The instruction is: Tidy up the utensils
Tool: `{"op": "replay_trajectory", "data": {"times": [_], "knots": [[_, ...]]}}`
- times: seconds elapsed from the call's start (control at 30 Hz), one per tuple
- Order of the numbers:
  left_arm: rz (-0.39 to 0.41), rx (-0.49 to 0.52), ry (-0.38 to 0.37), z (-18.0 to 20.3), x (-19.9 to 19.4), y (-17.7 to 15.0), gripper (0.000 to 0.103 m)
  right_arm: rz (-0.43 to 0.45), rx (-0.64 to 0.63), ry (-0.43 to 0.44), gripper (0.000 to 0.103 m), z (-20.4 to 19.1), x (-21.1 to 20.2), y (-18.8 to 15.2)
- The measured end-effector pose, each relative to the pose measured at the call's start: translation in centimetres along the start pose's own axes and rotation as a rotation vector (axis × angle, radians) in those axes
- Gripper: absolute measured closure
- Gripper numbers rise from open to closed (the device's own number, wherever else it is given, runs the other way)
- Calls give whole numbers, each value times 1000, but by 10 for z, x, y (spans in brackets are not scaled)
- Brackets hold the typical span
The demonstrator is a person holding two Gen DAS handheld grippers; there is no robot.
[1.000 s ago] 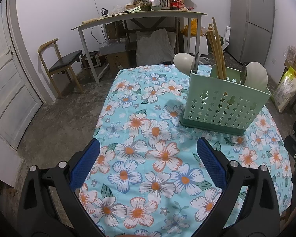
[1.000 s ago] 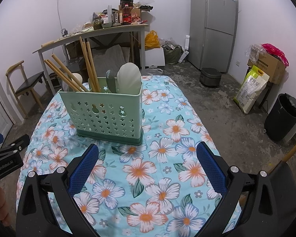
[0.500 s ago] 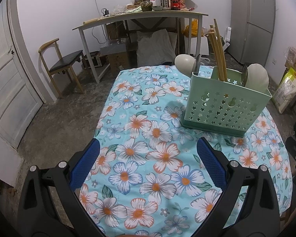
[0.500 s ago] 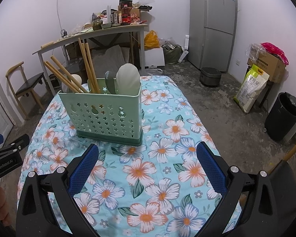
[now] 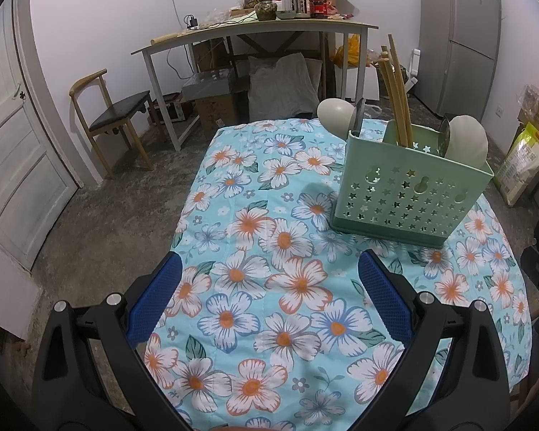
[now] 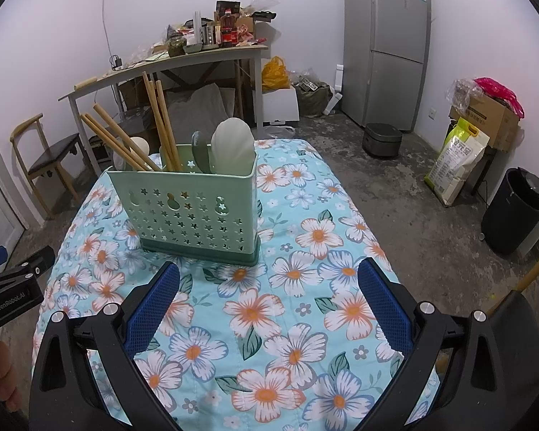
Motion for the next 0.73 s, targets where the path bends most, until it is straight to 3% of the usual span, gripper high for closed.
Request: {"op": "replay_trajectory", "data": {"times": [0.73], "knots": [[-7, -2, -22, -2, -1, 1, 8, 6, -7, 1, 6, -5, -5, 2]]}}
Point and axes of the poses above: each gripper's, at about its wrist camera, not at the fingertips, and x roughly the way its jaws point, z to its right, y to its top, the point moved 10 cm from there along x, roughly the way its jaws point, and after that the axes turned 9 degrees about -y, right-handed, at the moved point
